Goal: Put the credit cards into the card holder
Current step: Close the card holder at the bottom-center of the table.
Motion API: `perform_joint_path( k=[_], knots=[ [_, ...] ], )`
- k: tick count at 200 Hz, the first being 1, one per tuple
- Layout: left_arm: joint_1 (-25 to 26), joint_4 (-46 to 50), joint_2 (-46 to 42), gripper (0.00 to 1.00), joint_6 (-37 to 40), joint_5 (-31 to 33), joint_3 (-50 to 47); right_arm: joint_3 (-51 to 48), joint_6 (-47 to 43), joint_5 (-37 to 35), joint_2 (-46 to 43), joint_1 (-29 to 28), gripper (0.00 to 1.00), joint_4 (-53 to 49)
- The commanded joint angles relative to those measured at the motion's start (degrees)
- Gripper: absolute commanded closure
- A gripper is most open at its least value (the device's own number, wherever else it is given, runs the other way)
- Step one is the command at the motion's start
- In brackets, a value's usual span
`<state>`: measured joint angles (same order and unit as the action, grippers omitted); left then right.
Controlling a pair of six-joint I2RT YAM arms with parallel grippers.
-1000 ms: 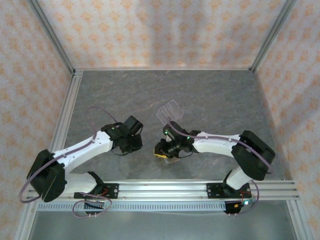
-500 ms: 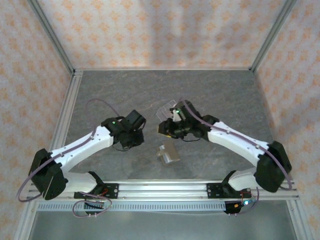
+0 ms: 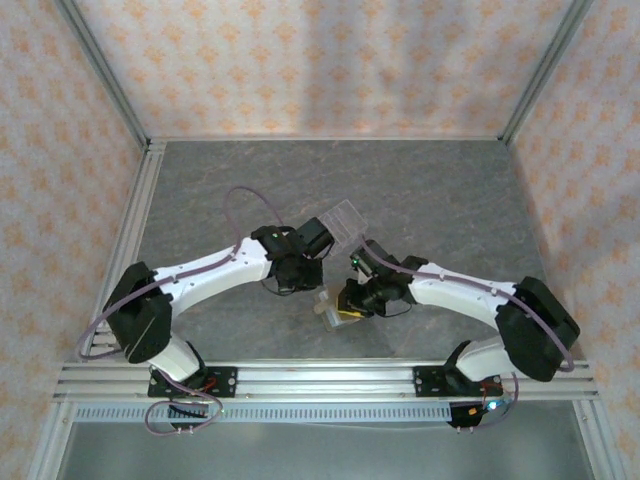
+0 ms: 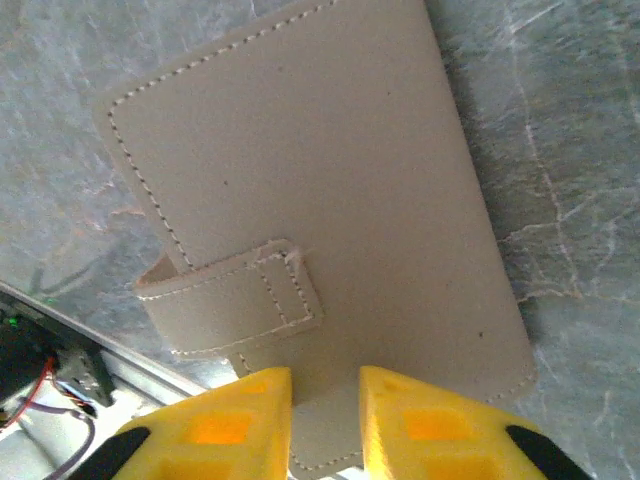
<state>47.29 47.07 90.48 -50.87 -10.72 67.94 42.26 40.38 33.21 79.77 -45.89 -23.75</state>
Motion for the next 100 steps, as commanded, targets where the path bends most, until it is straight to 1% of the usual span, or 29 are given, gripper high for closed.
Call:
perform_joint_path(
  k=[1, 17, 44, 68, 100],
  knots=[
    [0.7, -0.9, 1.7, 1.0, 1.1, -1.4, 1.6, 1.0, -1.0, -4.8, 1.4, -0.4, 0.7, -0.4],
    [1.0, -2.0, 2.9, 1.0, 0.7, -2.1, 1.0, 1.5, -1.9, -6.2, 3.3, -0.6, 0.69, -2.3],
    [1.0, -3.9, 4.6, 1.0, -0.1, -3.2, -0.4, 1.0, -2.0, -7.1, 6.1, -1.2, 0.67, -2.4],
    [0.9, -4.8, 4.9, 1.0, -0.4, -3.8, -1.1, 0.9, -1.3, -8.1, 7.3, -1.5, 0.67, -1.9],
    [1.0, -5.8, 6.7, 1.0, 0.3, -5.7, -2.2, 2.4, -1.1, -9.2, 8.7, -1.5, 0.64, -3.1]
  ],
)
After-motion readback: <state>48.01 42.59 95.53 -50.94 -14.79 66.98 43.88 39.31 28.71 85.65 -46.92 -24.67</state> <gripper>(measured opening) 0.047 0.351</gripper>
